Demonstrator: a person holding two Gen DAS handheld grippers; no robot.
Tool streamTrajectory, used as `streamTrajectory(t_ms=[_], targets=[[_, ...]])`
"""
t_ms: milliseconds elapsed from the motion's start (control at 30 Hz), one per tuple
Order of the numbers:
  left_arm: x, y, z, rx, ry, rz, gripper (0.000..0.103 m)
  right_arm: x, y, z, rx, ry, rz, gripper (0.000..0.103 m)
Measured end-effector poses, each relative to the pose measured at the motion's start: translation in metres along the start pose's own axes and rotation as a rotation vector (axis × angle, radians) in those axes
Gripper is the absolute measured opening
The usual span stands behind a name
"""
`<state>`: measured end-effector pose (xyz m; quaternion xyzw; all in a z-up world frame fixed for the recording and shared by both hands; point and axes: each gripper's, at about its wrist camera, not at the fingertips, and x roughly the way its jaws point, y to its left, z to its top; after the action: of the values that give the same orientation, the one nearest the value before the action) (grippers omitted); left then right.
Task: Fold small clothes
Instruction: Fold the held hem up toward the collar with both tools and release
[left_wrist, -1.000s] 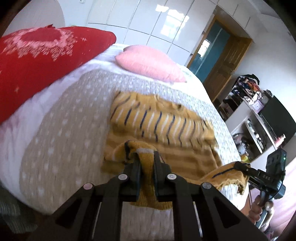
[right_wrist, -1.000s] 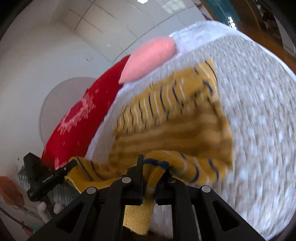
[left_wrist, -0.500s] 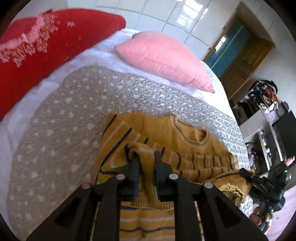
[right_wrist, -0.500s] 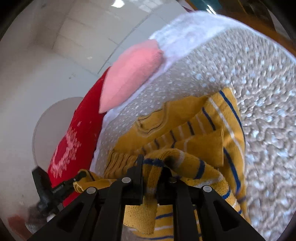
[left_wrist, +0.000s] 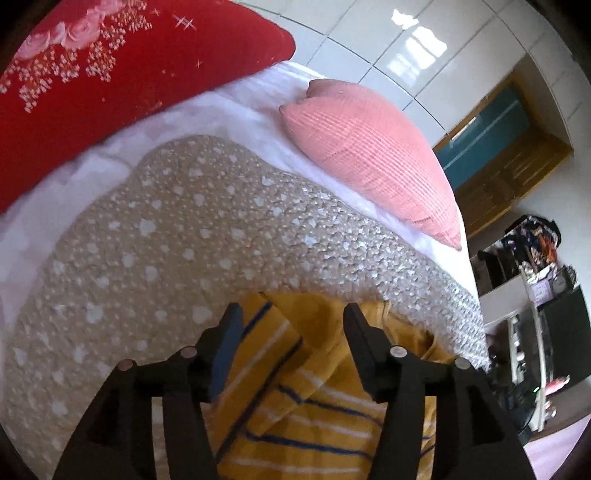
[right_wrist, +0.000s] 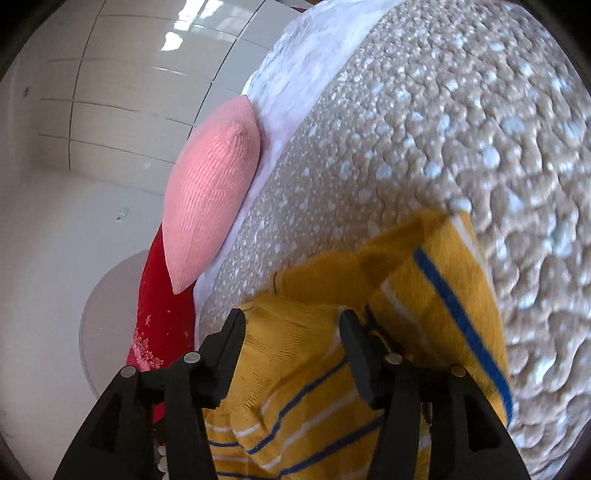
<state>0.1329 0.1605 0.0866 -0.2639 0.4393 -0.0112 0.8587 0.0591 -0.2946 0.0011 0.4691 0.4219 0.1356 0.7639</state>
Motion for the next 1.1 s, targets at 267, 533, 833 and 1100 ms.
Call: streamTrajectory(t_ms=[267,533,833,1100], targets=[[-0.022,0.016,-0.053,0.169,0.042,0.065,0.064,-0.064,0.002,-0.016,-0.174,-0.032,-0.14,0.069],[-0.006,0.011,-0.113,0.312,0.166,0.091,0.066,-0.093,-0.02,-0.084,-0.339,0.02,-0.273,0.069],[-0.035,0.003,-0.102,0.425,0.157,0.309,0.008,-0.105,-0.009,-0.089,-0.428,0.019,-0.443,0.011],[-0.053,0.042,-0.11,0.361,0.123,0.393,0.011,-0.124,-0.014,-0.099,-0.484,-0.026,-0.545,0.02]])
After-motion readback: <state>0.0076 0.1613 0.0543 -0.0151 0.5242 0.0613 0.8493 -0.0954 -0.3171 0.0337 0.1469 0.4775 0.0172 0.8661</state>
